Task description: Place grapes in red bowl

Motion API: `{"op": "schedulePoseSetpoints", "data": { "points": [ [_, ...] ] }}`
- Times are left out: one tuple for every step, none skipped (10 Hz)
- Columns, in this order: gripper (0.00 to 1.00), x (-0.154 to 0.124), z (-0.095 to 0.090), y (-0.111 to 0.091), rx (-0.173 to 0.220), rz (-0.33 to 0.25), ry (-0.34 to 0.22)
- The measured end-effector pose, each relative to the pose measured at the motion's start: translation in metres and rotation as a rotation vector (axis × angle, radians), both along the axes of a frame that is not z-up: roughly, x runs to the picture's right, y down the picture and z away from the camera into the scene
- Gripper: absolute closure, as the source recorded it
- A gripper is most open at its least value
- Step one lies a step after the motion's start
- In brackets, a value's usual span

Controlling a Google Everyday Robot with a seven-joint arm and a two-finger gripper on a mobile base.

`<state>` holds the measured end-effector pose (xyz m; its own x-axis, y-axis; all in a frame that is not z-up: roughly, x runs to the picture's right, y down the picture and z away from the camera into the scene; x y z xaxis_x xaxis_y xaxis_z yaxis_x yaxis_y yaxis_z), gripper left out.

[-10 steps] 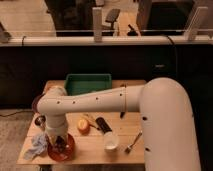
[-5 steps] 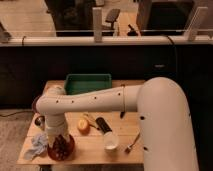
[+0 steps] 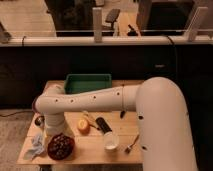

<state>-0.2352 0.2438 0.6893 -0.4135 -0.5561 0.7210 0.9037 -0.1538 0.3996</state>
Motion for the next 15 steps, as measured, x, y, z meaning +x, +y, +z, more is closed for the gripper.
{"op": "schedulePoseSetpoints", "data": {
  "points": [
    [0.20,0.0000,-0.0002,-0.0003,0.000,-0.001,0.000],
    [0.20,0.0000,-0.0002,-0.0005,-0.001,-0.003,0.000],
    [0.20,0.0000,-0.0003,-0.0004,-0.001,-0.003,0.000],
    [0.20,0.0003,-0.0003,-0.0004,-0.001,-0.002,0.000],
    [0.20,0.0005,-0.0004,-0.0001,-0.002,-0.003,0.000],
    [0.20,0.0009,-0.0004,0.0003,-0.002,-0.003,0.000],
    [0.20,0.0011,-0.0006,0.0008,-0.002,-0.004,0.000],
    [0.20,0.0008,-0.0011,0.0014,-0.002,-0.005,-0.002],
    [0.20,0.0011,-0.0012,0.0017,-0.001,-0.003,-0.001],
    [0.20,0.0012,-0.0013,0.0016,-0.001,-0.002,0.002],
    [0.20,0.0010,-0.0014,0.0020,0.000,-0.001,0.003],
    [0.20,0.0005,-0.0018,0.0021,0.001,0.000,0.004],
    [0.20,0.0002,-0.0020,0.0018,0.003,0.001,0.004],
    [0.20,0.0002,-0.0021,0.0015,0.004,0.003,0.003],
    [0.20,-0.0002,-0.0027,0.0007,0.006,0.008,-0.001]
  ]
}}
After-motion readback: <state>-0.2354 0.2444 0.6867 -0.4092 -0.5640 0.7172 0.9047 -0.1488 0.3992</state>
